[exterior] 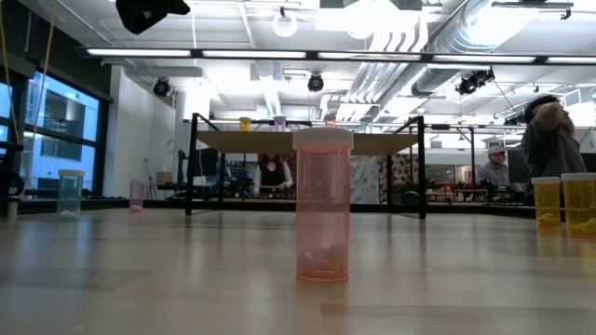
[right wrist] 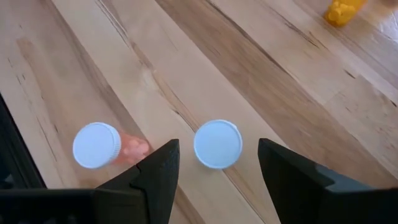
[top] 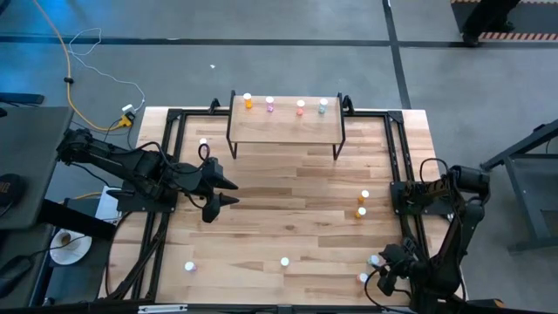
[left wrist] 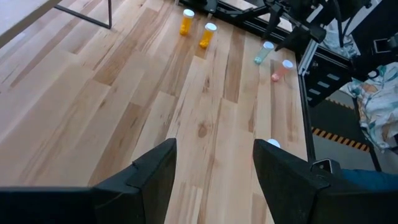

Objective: Pick and place medicine bottles onto shelf by color
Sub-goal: Put the right blue pill bottle on the shelf aligned with the other blue pill bottle

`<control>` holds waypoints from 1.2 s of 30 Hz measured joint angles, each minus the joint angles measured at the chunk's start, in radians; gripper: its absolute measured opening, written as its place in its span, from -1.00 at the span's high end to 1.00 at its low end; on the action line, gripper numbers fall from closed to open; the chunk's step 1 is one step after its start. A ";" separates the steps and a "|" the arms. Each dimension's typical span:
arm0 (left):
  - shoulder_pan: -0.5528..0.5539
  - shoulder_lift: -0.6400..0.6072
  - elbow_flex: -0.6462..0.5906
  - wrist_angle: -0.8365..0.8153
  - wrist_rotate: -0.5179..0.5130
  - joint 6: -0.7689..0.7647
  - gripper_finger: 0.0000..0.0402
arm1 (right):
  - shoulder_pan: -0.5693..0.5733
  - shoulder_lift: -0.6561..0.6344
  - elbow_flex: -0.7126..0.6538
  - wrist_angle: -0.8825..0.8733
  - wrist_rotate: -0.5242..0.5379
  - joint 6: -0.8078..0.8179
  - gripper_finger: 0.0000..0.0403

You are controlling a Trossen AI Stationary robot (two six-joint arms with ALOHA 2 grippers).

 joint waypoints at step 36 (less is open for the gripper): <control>0.000 0.000 0.000 0.000 0.000 0.000 -0.01 | -0.040 0.000 0.000 0.002 -0.059 -0.001 0.25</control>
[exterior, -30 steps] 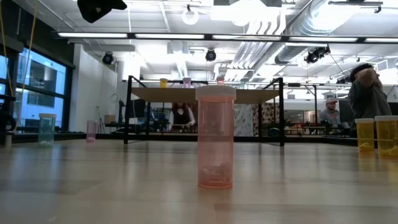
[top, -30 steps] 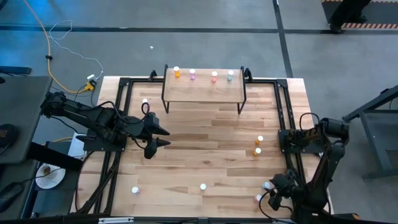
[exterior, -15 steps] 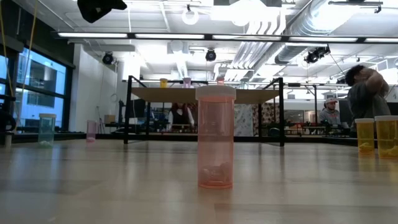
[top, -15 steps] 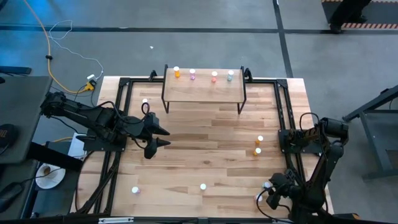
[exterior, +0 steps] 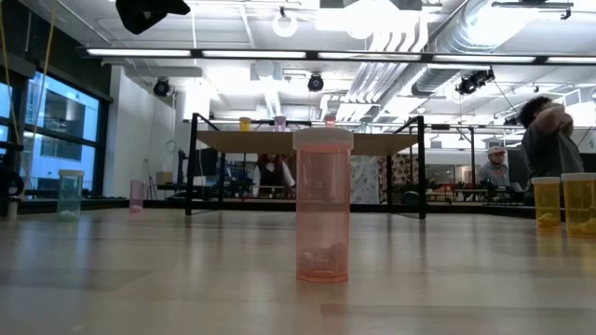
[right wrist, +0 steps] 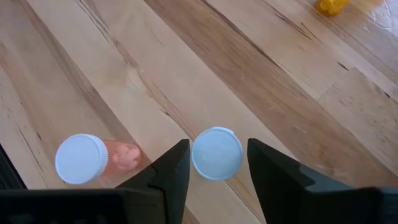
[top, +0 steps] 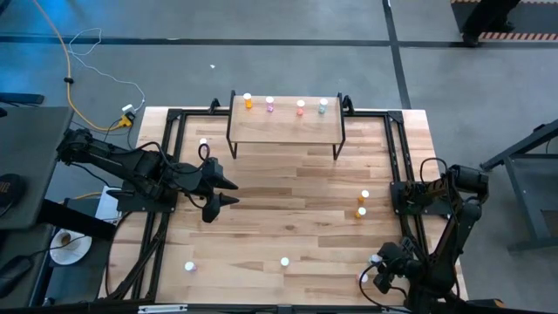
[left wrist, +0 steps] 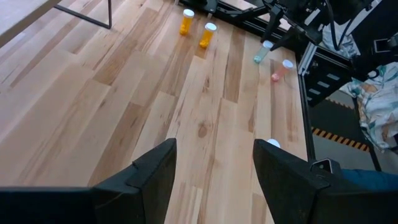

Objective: Pick and place medicine bottles onto shelf by color
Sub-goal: Put the right blue pill bottle on the shelf aligned with the other blue pill bottle

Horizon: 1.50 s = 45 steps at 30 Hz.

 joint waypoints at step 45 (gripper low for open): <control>0.000 0.000 0.000 0.000 0.000 0.000 -0.01 | -0.099 -0.002 0.242 -0.325 -0.002 -0.104 0.41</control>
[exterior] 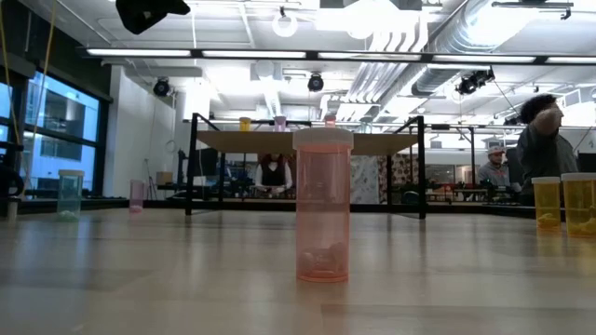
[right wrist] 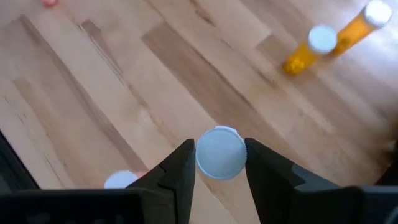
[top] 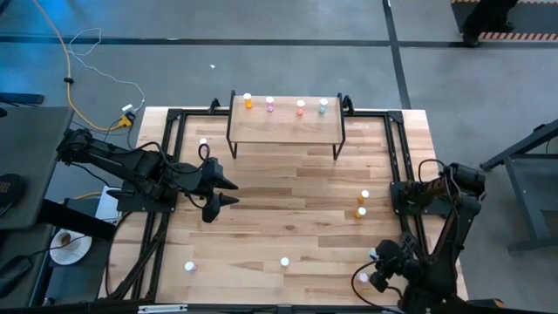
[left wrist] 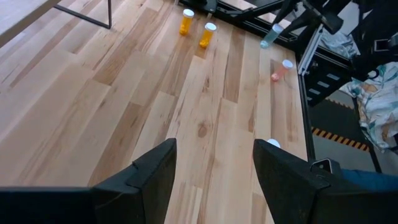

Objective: Pick and place medicine bottles onto shelf by color
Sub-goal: Put the right blue pill bottle on the shelf aligned with the other blue pill bottle

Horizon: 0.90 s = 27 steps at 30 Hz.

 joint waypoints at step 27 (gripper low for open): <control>0.000 0.000 0.000 0.000 0.018 0.117 -0.01 | -0.574 -0.329 0.036 0.041 0.116 -0.703 0.41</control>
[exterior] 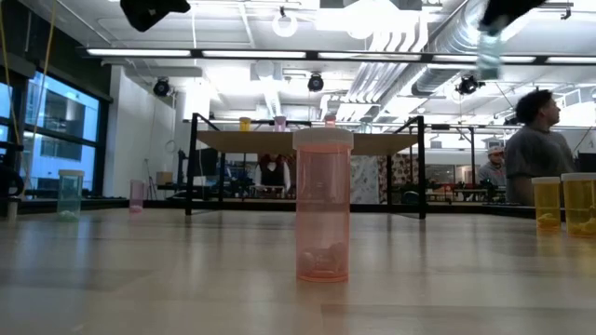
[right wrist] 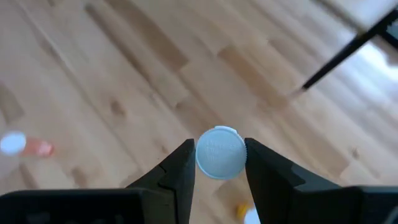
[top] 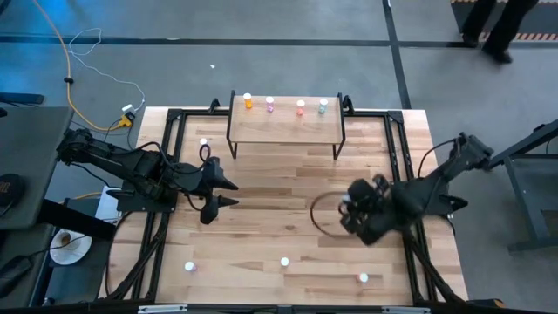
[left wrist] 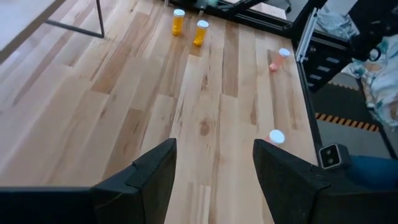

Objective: Pick and place medicine bottles onto shelf by color
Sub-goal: Put the right blue pill bottle on the shelf aligned with the other blue pill bottle

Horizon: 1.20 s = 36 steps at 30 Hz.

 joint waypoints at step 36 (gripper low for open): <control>0.004 0.000 0.000 0.000 -0.018 0.128 -0.01 | -1.066 -0.145 -0.001 0.543 -0.544 -1.077 0.41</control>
